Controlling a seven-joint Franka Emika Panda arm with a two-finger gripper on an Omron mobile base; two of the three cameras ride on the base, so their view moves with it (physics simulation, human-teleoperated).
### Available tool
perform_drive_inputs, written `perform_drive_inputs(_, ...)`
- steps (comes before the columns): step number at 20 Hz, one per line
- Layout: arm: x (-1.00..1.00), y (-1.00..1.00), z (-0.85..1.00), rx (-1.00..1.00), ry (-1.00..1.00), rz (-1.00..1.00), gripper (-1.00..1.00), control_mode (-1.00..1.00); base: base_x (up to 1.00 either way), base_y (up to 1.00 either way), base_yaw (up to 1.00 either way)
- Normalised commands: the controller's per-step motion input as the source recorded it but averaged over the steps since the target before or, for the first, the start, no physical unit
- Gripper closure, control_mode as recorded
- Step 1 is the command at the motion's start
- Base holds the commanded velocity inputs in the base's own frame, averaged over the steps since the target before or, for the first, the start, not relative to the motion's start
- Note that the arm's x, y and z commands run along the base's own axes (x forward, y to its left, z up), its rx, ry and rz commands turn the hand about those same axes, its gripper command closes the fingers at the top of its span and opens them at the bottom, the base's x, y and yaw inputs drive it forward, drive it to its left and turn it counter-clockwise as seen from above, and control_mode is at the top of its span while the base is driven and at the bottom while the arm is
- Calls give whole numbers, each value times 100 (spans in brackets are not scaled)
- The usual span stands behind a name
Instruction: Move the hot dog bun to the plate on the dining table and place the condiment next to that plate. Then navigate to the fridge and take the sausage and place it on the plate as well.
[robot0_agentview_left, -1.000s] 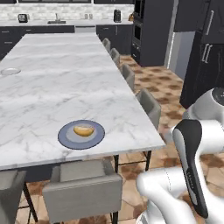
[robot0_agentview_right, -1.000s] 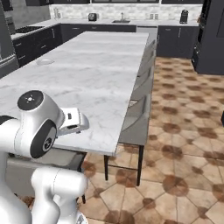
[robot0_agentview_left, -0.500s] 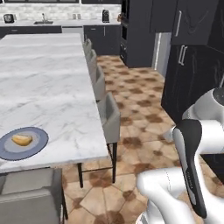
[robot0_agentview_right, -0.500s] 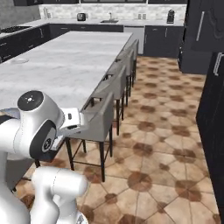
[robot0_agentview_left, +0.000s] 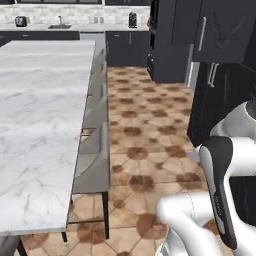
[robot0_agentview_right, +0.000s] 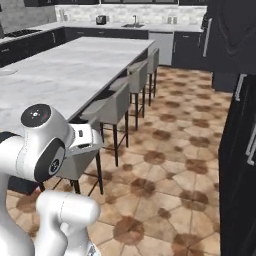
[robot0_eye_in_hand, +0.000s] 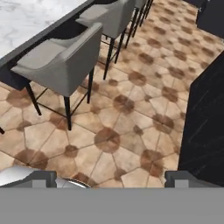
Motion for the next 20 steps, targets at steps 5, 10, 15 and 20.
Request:
perform_drive_inputs(5,0,0,0,0,0,0,-100,100,90,-79,30)
perform_drive_inputs(10,0,0,0,0,0,0,-100,100,100,-53,24)
perform_drive_inputs(15,0,0,0,0,0,0,-100,100,100,-15,4)
perform_drive_inputs(20,0,0,0,0,0,0,-100,100,100,1,-13)
